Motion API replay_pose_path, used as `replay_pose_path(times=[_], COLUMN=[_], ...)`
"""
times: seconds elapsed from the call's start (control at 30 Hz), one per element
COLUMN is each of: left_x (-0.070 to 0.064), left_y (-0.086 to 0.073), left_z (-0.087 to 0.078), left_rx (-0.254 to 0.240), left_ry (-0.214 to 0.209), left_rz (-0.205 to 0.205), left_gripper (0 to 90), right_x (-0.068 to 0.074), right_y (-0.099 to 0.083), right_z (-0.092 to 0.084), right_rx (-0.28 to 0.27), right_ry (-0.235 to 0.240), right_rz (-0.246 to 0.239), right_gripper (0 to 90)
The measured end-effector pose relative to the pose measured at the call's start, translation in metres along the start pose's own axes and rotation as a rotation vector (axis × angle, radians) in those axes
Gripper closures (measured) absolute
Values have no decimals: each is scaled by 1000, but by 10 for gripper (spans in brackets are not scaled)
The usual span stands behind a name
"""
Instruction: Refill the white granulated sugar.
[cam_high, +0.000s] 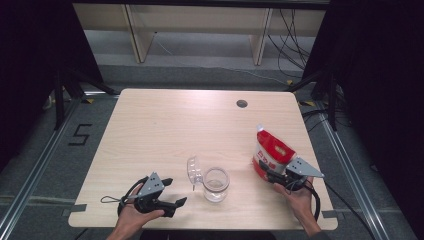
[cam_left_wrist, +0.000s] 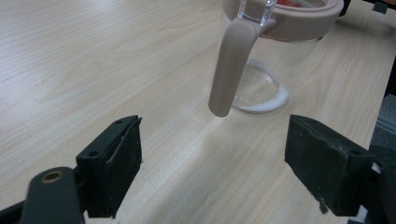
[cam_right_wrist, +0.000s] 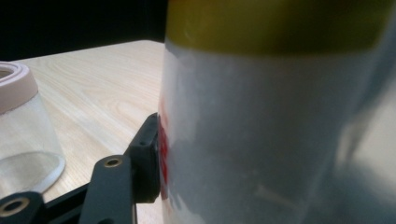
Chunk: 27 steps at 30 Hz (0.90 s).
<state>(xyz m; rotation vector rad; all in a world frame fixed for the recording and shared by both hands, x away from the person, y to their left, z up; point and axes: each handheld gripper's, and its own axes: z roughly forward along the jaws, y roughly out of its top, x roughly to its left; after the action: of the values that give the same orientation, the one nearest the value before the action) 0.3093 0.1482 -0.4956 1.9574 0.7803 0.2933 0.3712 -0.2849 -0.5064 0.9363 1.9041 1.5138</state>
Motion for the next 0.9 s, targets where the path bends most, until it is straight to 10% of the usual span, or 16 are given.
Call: replay_pose_path(times=[0.4, 0.9], left_x=[0, 3], left_y=[0, 1], left_z=[-1, -2], left_rx=[8, -3], left_ry=[2, -2], left_rz=[5, 17], left_gripper=[192, 192], right_x=[0, 8], right_y=[1, 24], right_z=[2, -11], right_rx=[-10, -42], right_ry=[-19, -8], right_rz=[-8, -275], right_gripper=[470, 479])
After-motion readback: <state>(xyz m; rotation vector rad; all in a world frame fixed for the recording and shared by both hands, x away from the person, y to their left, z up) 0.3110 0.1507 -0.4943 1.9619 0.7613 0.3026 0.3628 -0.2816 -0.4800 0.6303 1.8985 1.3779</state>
